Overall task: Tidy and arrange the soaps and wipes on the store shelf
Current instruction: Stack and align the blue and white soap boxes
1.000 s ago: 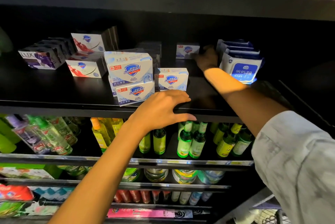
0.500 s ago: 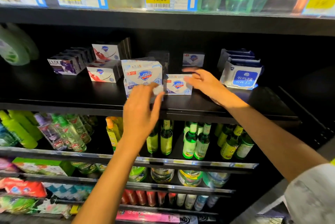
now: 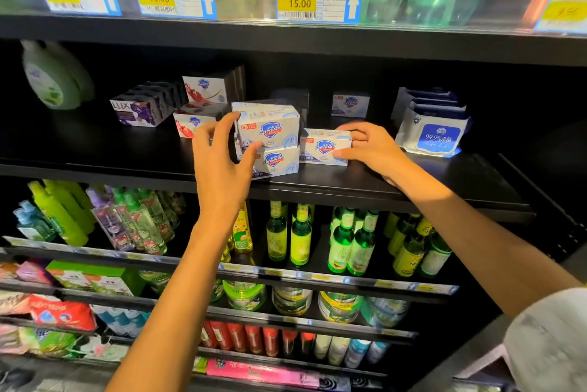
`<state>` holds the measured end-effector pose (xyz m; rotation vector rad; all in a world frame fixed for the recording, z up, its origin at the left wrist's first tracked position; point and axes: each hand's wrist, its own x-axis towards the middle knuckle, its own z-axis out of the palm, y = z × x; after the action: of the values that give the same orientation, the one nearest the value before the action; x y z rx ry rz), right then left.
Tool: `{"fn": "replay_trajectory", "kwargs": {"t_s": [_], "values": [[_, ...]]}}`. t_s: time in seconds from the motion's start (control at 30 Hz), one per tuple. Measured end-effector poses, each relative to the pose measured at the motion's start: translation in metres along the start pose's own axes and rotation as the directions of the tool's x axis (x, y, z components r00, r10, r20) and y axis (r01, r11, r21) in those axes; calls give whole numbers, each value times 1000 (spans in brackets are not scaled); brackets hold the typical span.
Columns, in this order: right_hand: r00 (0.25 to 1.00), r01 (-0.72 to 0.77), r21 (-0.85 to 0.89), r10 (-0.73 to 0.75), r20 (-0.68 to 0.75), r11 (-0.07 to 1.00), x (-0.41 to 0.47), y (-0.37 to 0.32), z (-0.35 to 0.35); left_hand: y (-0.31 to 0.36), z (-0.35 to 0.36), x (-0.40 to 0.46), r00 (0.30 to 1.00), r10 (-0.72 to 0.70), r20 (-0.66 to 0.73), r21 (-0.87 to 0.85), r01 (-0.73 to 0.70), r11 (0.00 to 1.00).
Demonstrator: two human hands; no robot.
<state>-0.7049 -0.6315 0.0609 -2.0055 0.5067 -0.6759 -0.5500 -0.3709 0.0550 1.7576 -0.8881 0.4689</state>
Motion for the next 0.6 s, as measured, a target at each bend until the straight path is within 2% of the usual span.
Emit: {"fn": "replay_trajectory", "kwargs": {"t_s": [0.1, 0.33, 0.53, 0.6], "values": [[1000, -7, 26, 8, -17, 1000, -2, 0, -1, -1, -1, 0, 999, 43, 7, -45, -42, 998], [997, -19, 91, 25, -68, 996, -6, 1, -9, 4, -4, -3, 999, 41, 22, -166, -37, 985], [980, -12, 111, 34, -197, 994, -1, 11, -22, 25, 5, -10, 986, 86, 143, -213, -55, 976], [971, -4, 67, 20, -239, 998, 5, 17, -25, 39, 13, -16, 977, 88, 195, -265, -34, 964]]}}
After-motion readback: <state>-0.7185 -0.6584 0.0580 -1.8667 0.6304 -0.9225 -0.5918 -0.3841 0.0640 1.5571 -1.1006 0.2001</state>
